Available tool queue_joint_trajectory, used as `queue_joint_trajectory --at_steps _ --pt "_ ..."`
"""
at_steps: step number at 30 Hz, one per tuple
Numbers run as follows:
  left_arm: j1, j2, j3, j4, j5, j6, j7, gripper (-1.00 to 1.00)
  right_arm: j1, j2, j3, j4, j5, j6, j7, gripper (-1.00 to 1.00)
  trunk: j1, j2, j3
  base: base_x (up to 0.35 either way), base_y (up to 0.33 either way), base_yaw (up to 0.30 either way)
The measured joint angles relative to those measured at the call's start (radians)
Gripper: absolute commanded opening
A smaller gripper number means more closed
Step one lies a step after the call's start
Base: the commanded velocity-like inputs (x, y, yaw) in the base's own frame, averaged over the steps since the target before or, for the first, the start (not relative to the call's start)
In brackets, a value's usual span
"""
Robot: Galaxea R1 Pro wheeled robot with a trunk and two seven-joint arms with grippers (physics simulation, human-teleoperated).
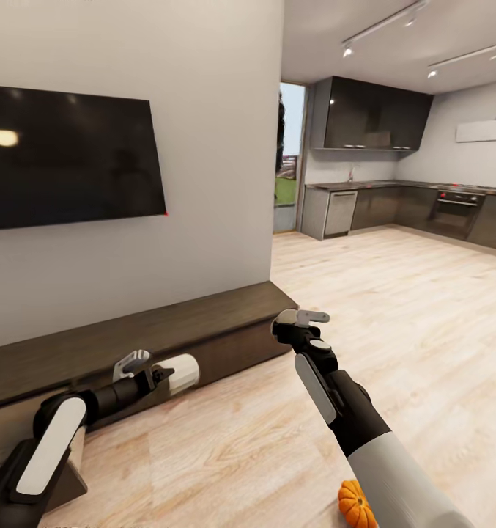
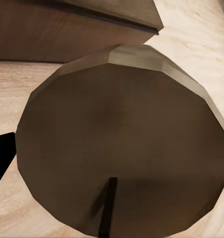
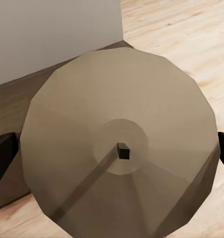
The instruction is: Place each of the two pumpkins and all three candles from the living room inside a cabinet in the living room (use any cabinet), then make sure every cabinet is closed, and position the cauldron so it is next to a table in the living room.
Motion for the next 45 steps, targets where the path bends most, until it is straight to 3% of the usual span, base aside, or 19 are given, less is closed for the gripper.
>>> queue_joint_trajectory --at_steps 11,34,45 --pt "0.0 0.001 0.012 -0.026 0.002 -0.001 0.002 -1.0 0.0 0.0 0.0 0.0 0.006 0.0 0.001 -1.0 0.0 0.0 0.0 0.0 0.035 0.246" --pt "0.0 0.001 0.026 -0.026 -0.008 0.0 0.006 -1.0 0.001 0.0 0.002 0.0 0.003 0.0 0.001 -1.0 0.0 0.0 0.0 0.002 0.292 0.264" --pt "0.0 0.002 0.028 -0.025 -0.009 0.0 0.007 -1.0 0.001 0.0 0.002 0.002 0.0 0.0 0.001 -1.0 0.0 0.0 0.0 0.227 0.236 0.269"
